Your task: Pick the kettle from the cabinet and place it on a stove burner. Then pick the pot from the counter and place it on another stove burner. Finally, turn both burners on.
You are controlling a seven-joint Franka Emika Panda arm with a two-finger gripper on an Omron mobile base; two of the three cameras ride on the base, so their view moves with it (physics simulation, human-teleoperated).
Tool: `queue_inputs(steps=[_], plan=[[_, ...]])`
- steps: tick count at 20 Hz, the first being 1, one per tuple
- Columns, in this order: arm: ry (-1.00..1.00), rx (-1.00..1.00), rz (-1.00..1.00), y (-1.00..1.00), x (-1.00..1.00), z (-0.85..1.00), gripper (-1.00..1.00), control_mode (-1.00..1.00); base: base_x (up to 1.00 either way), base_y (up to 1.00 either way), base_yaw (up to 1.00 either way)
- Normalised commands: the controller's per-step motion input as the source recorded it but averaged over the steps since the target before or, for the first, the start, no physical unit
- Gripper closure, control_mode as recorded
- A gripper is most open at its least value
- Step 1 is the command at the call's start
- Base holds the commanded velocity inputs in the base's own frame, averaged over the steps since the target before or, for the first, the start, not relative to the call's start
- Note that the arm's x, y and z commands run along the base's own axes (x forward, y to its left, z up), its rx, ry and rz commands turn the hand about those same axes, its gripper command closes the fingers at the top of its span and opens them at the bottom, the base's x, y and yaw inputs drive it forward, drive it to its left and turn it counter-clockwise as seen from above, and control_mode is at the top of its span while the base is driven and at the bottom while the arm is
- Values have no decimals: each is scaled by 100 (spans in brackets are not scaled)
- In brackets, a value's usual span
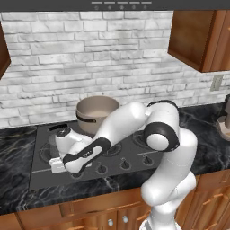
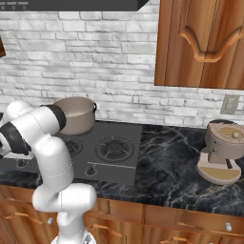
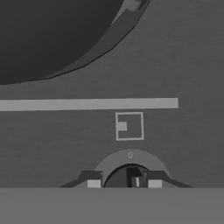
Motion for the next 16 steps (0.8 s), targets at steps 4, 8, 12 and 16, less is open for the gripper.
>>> queue_inputs(steps=[4, 8, 12, 16], plan=[[0, 0, 6, 0, -1, -22, 100, -100, 0, 0, 0], [0, 0, 15, 0, 0, -30, 100, -100, 0, 0, 0], [0, 0, 20, 0, -9, -40, 100, -100, 0, 0, 0], [0, 2, 24, 0, -21, -46, 100, -100, 0, 0, 0]])
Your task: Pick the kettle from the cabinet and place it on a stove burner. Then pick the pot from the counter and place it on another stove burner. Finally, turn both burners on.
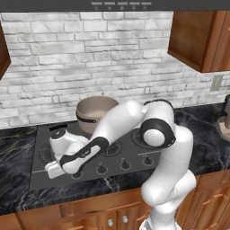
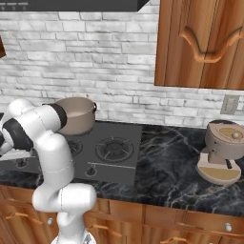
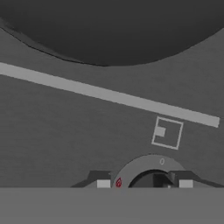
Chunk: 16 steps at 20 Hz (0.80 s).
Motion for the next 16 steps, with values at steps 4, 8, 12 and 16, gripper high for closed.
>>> queue_inputs(steps=[4, 8, 12, 16], plan=[[1, 6, 25, -6, -19, -43, 100, -100, 0, 0, 0], [4, 9, 23, -16, -14, -35, 100, -100, 0, 0, 0], [4, 13, 18, -37, -5, -25, 100, -100, 0, 0, 0], [4, 13, 16, -40, 0, -26, 100, -100, 0, 0, 0]])
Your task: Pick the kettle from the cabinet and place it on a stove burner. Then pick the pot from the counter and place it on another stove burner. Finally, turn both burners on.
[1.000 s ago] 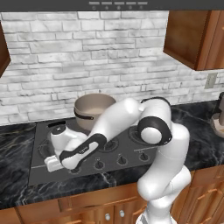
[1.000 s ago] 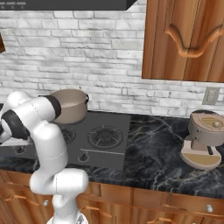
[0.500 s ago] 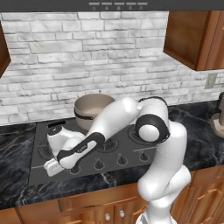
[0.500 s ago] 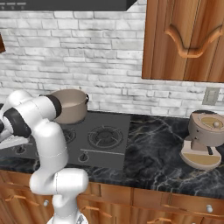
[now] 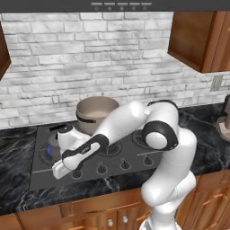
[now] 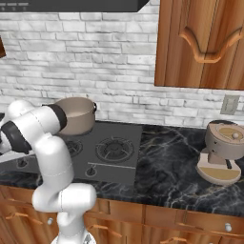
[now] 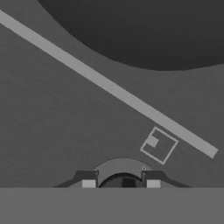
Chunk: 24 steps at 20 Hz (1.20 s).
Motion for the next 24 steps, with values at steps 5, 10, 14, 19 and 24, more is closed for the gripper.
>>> queue_inputs(steps=[5, 10, 14, 19, 24], plan=[[1, 11, 18, -39, 0, -32, 100, -100, 0, 0, 0], [0, 1, 23, -12, -5, -39, 100, -100, 0, 0, 0], [2, 0, 22, -5, -2, -35, 100, -100, 0, 0, 0], [4, 0, 22, -4, 0, -34, 100, -100, 0, 0, 0], [2, 0, 18, 0, -2, -32, -100, -100, 0, 0, 0]])
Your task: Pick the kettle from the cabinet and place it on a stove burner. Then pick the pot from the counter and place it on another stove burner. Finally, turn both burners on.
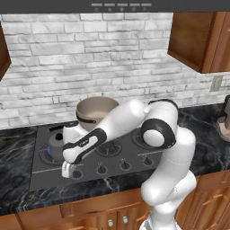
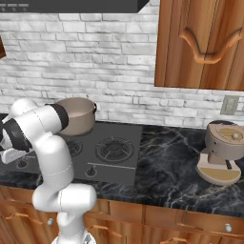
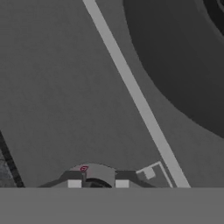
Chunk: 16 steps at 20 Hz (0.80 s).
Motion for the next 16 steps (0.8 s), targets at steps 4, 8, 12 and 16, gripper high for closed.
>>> queue_inputs(steps=[4, 8, 12, 16], plan=[[0, 0, 14, -1, 0, -16, -100, -100, 0, 0, 0], [0, 1, 10, -4, -8, 0, -100, -100, 0, 0, 0], [0, 1, 8, -10, -28, 1, -100, -100, 0, 0, 0], [-2, 4, 4, -20, -35, 8, -100, -100, 0, 0, 0]])
